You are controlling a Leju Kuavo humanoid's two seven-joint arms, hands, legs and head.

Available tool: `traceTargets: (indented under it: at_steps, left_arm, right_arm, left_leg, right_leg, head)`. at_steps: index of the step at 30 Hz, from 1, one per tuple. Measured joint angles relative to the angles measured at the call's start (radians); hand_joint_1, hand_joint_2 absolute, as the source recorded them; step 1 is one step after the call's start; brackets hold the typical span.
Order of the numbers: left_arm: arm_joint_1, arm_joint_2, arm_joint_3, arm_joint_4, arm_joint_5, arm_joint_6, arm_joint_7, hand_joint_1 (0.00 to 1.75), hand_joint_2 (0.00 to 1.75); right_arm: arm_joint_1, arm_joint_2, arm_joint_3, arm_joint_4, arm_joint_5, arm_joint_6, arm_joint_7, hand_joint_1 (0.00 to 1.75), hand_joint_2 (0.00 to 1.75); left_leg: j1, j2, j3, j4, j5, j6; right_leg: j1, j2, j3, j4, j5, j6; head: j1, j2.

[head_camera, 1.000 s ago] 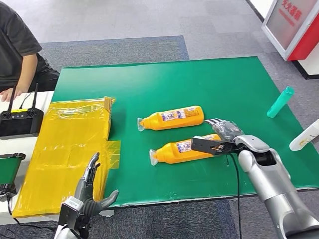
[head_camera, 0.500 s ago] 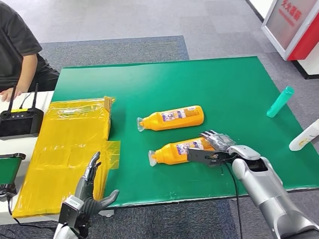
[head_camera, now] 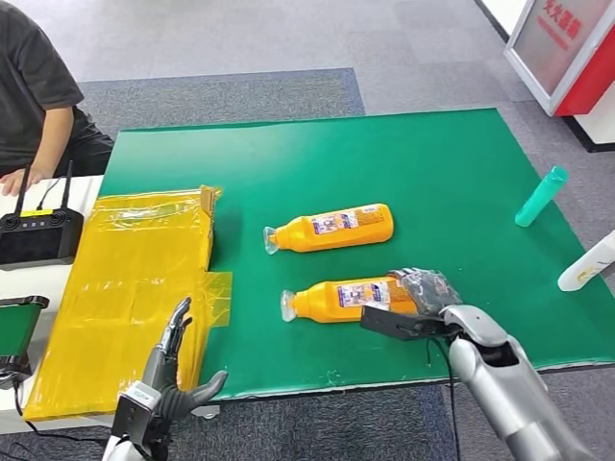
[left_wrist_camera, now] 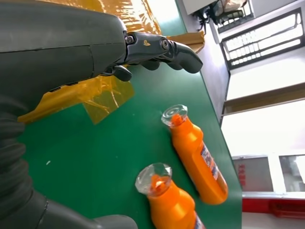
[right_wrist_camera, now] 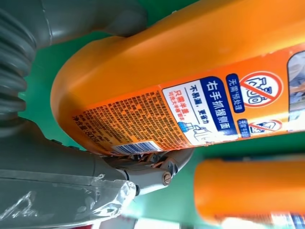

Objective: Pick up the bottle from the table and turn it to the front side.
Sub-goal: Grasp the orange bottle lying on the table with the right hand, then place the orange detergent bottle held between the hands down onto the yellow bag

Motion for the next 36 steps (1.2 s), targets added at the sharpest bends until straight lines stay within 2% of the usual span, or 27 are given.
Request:
traceTargets:
  at_steps: [3,7,12,14,17,21,29,36]
  left_arm:
    - [0.025,-0.008,0.014,-0.02,0.009,-0.044,0.0,0.0,1.75]
    - [0.046,-0.032,0.038,-0.047,0.015,-0.108,0.0,0.0,1.75]
    - [0.055,-0.053,0.054,-0.061,0.005,-0.123,0.0,0.0,1.75]
    - [0.056,-0.06,0.059,-0.063,-0.017,-0.136,0.0,0.0,1.75]
    - [0.055,-0.087,0.07,-0.066,-0.042,-0.2,0.0,0.0,1.75]
    - [0.046,-0.121,0.077,-0.066,-0.016,-0.334,0.0,0.0,1.75]
    - [-0.001,-0.14,0.054,-0.076,0.193,-0.575,0.0,0.0,1.75]
    - [-0.036,-0.138,0.014,-0.149,0.254,-0.608,0.0,0.0,1.75]
  right_arm:
    - [0.129,0.02,-0.026,-0.175,0.043,-0.088,-0.012,1.75,1.75]
    - [0.268,0.095,-0.043,-0.378,0.082,-0.175,-0.053,1.75,1.75]
    - [0.34,0.153,-0.055,-0.505,0.091,-0.194,-0.071,1.75,1.75]
    - [0.361,0.179,-0.068,-0.534,0.083,-0.214,-0.103,1.75,1.75]
    - [0.392,0.254,-0.082,-0.577,0.033,-0.244,-0.177,1.75,1.75]
    - [0.407,0.324,-0.083,-0.585,-0.041,-0.244,-0.246,1.75,1.75]
    - [0.378,0.399,-0.084,-0.466,-0.161,-0.203,-0.34,1.75,1.75]
    - [0.342,0.432,-0.085,-0.317,-0.224,-0.183,-0.369,1.75,1.75]
  left_leg:
    - [0.0,0.0,-0.001,0.0,-0.001,-0.001]
    - [0.0,0.0,-0.001,0.0,-0.002,-0.002]
    - [0.001,0.0,-0.001,0.0,-0.002,-0.003]
    - [0.0,0.0,-0.001,0.0,-0.002,-0.002]
    - [0.0,0.0,-0.001,0.0,-0.002,-0.002]
    - [0.0,0.0,-0.001,0.0,-0.002,-0.002]
    - [0.001,0.0,0.0,0.0,-0.001,-0.002]
    - [0.001,0.0,-0.001,0.0,-0.001,-0.002]
  right_leg:
    - [0.0,0.0,-0.001,0.0,-0.001,-0.001]
    - [0.001,0.0,-0.002,0.0,-0.003,-0.003]
    - [0.001,0.0,-0.002,0.0,-0.003,-0.002]
    - [0.0,0.0,-0.002,0.0,-0.003,-0.002]
    - [0.0,0.0,-0.002,0.0,-0.002,-0.002]
    - [0.0,0.0,-0.001,0.0,-0.002,-0.002]
    - [0.001,0.0,-0.001,0.0,-0.002,-0.002]
    - [0.0,0.0,-0.001,0.0,-0.001,-0.002]
  head:
    - [0.0,0.0]
    - [0.0,0.0]
    - [0.0,0.0]
    - [0.0,0.0]
    - [0.0,0.0]
    - [0.0,0.0]
    - [0.0,0.0]
    - [0.0,0.0]
